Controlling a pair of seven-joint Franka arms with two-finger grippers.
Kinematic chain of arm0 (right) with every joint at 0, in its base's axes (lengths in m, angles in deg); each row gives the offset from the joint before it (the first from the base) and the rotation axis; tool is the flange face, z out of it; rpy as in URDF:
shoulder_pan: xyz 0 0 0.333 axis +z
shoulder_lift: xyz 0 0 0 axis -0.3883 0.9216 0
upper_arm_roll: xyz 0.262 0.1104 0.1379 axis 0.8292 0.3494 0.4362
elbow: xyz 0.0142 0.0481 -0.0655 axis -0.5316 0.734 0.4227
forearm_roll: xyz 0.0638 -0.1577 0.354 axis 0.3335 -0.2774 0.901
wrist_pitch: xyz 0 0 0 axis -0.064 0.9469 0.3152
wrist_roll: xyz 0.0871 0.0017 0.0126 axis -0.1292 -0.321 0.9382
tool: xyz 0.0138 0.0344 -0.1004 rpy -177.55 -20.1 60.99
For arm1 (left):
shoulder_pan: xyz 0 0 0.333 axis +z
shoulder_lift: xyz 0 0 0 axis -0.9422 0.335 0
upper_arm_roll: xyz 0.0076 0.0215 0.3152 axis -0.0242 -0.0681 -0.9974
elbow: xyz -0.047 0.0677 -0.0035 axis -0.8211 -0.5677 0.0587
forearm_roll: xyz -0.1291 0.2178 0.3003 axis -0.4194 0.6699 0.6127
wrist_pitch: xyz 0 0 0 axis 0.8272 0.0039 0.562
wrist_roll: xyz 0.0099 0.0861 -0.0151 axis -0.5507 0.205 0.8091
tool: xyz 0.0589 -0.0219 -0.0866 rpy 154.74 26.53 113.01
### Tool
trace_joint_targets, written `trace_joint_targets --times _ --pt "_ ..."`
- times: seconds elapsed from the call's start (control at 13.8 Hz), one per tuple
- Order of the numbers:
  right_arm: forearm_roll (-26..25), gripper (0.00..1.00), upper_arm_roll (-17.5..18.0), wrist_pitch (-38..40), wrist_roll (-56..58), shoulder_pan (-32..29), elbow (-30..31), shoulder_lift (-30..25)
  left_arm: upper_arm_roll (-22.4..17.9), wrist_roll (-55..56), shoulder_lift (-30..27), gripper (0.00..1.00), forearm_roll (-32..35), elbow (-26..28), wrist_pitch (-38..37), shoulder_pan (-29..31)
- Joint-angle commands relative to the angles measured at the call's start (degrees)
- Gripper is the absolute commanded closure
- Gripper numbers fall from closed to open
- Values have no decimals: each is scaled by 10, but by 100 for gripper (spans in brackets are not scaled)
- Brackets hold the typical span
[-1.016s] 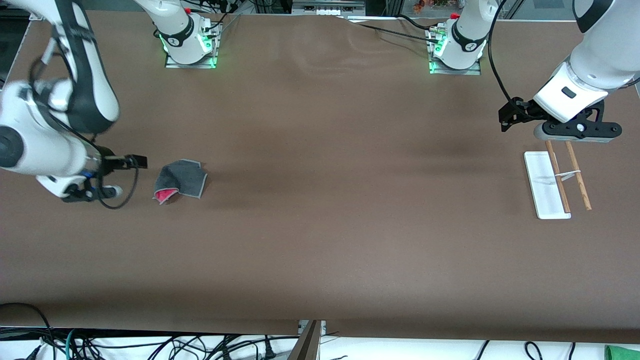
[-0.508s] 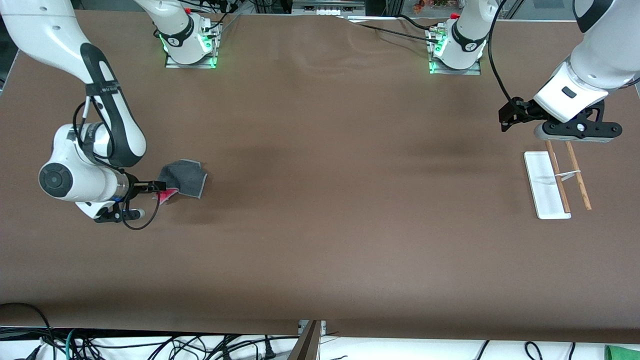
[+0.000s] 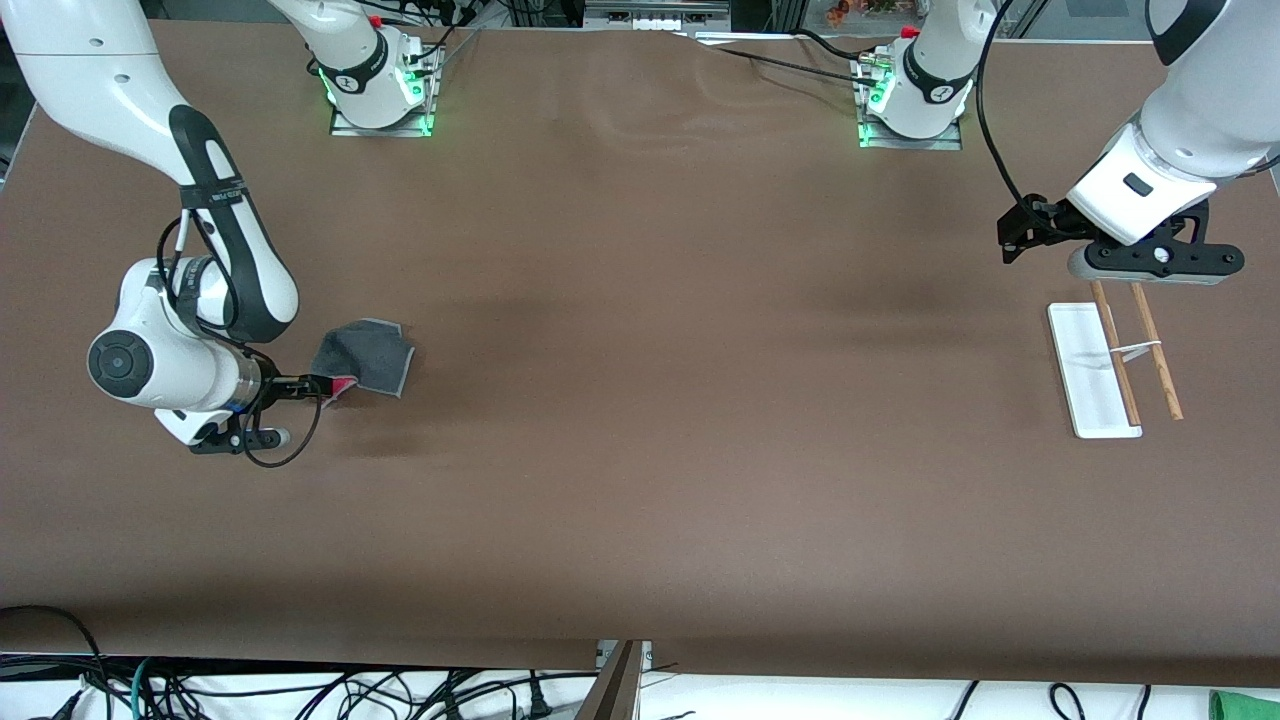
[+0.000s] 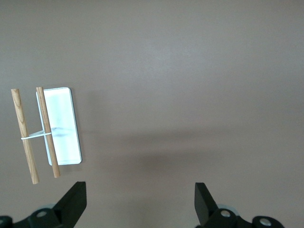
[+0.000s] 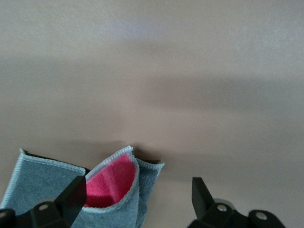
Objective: Pass towel and hang on rack
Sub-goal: 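Grasp the towel edge with the right gripper and lift it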
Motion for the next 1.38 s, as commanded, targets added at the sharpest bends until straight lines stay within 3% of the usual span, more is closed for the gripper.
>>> trace_joint_targets --times 0.0,0.15,0.36,0.51,0.73,0.94,1.31 --pt "-5 21 -4 -9 4 0 11 1 1 5 -3 0 0 -9 -13 -3" --pt "-5 34 -5 -9 4 1 21 1 1 5 -3 0 0 -9 -12 -3" --pt "-5 70 -4 -3 5 3 22 -2 1 5 -3 0 0 -10 -12 -3" --pt "-5 79 -4 -1 6 7 19 -6 8 5 -3 0 0 -10 -12 -3" --pt "-1 91 -3 27 7 7 10 -15 8 5 -3 0 0 -10 -14 -3" --pt "3 99 4 103 5 11 -27 -18 8 5 -3 0 0 -11 -14 -3" --pt "5 100 41 186 24 16 -62 -42 12 5 -3 0 0 -11 -13 -3"
